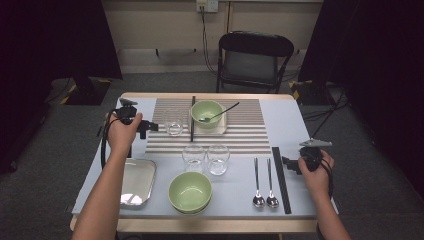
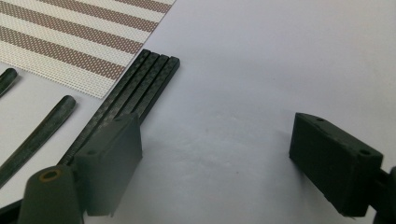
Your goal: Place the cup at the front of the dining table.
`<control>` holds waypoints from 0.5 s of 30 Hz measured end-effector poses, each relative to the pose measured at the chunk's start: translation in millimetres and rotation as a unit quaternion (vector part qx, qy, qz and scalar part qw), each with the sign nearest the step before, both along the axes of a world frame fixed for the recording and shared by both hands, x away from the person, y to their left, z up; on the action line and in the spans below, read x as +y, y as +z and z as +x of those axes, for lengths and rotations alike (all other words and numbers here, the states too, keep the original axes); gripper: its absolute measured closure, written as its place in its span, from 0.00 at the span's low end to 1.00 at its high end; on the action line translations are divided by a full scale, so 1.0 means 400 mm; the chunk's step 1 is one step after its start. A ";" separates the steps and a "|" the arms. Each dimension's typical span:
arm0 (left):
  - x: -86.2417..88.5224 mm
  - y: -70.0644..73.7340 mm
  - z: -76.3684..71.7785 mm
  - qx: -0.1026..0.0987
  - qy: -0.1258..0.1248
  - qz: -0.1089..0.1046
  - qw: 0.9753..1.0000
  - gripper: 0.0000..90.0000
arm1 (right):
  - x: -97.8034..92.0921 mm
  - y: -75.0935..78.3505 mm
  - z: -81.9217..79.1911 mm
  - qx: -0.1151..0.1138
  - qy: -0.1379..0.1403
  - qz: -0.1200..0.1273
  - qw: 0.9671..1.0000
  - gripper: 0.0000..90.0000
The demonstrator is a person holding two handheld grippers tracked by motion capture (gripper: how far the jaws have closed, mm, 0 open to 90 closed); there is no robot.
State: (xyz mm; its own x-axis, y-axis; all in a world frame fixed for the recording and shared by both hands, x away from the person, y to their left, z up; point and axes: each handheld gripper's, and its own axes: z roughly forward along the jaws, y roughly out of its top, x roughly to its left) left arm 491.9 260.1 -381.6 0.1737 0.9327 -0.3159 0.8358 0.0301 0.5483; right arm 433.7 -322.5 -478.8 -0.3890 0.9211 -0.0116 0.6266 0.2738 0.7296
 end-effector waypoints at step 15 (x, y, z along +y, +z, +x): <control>-0.007 0.008 -0.017 0.000 -0.017 0.002 1.000 0.29 | 0.000 0.000 0.000 0.000 0.000 0.000 1.000 0.18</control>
State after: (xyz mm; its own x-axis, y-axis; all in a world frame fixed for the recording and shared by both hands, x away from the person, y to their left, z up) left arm 485.1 257.4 -378.4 0.2052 0.9276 -0.3121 0.8363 -0.0005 0.5483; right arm 433.7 -322.5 -478.8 -0.3895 0.9209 -0.0124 0.6261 0.2747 0.7298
